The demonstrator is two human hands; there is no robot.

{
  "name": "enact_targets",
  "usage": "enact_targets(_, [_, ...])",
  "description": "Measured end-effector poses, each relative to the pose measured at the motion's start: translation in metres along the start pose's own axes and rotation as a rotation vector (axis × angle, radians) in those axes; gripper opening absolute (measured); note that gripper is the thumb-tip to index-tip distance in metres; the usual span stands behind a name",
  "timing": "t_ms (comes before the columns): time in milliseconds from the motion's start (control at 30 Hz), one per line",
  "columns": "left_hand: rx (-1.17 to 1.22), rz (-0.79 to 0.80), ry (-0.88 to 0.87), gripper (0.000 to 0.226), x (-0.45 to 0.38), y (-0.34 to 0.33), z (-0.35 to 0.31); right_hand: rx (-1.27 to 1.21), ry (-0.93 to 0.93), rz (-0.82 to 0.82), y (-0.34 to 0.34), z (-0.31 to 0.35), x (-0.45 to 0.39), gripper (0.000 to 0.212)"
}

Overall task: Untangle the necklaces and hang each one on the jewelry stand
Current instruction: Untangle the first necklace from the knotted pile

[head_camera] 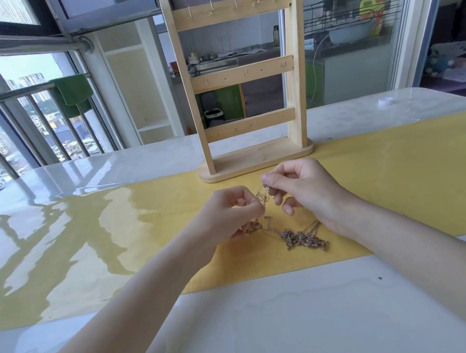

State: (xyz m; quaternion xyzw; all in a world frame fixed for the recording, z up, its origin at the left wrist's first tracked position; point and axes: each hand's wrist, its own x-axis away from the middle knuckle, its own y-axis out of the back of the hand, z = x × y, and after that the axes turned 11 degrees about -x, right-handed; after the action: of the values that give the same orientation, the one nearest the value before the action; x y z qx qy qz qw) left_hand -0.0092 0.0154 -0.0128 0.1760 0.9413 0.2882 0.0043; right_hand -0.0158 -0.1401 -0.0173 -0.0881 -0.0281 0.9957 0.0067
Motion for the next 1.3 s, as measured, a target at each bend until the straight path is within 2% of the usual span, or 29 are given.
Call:
enact_targets(100, [0.026, 0.023, 0.024, 0.015, 0.001, 0.002, -0.001, 0.002, -0.053, 0.052, -0.001, 0.001, 0.001, 0.022])
enact_targets(233, [0.180, 0.005, 0.015, 0.009, 0.003, 0.005, -0.004, -0.118, -0.144, 0.145, -0.001, 0.003, 0.002, 0.028])
enact_targets(367, [0.240, -0.023, -0.022, 0.010, 0.003, 0.006, -0.006, -0.228, -0.223, 0.176, 0.002, 0.004, 0.001, 0.028])
enact_targets(500, [0.339, 0.011, 0.002, 0.011, 0.004, 0.008, -0.006, -0.308, -0.270, 0.303, 0.004, 0.008, 0.002, 0.018])
enact_targets(567, [0.378, 0.022, 0.013, 0.012, 0.004, 0.008, -0.007, -0.312, -0.268, 0.329, 0.005, 0.010, 0.002, 0.020])
enact_targets(800, [0.576, -0.059, 0.012, 0.011, 0.003, 0.005, -0.008, -0.261, -0.324, 0.262, 0.007, 0.006, -0.001, 0.003])
enact_targets(900, [0.503, -0.096, -0.024, 0.012, 0.003, 0.002, -0.007, -0.296, -0.328, 0.251, 0.005, 0.007, 0.000, 0.001])
enact_targets(1067, [0.330, -0.131, -0.089, 0.014, 0.006, -0.003, -0.006, -0.398, -0.313, 0.193, 0.006, 0.005, 0.000, 0.010])
enact_targets(1167, [0.270, -0.142, -0.074, 0.014, 0.006, -0.004, -0.006, -0.339, -0.240, 0.115, 0.004, 0.005, 0.000, 0.012])
enact_targets(1300, [0.320, -0.126, -0.004, 0.012, 0.007, -0.001, -0.007, -0.215, -0.123, 0.074, 0.004, 0.004, -0.001, 0.016])
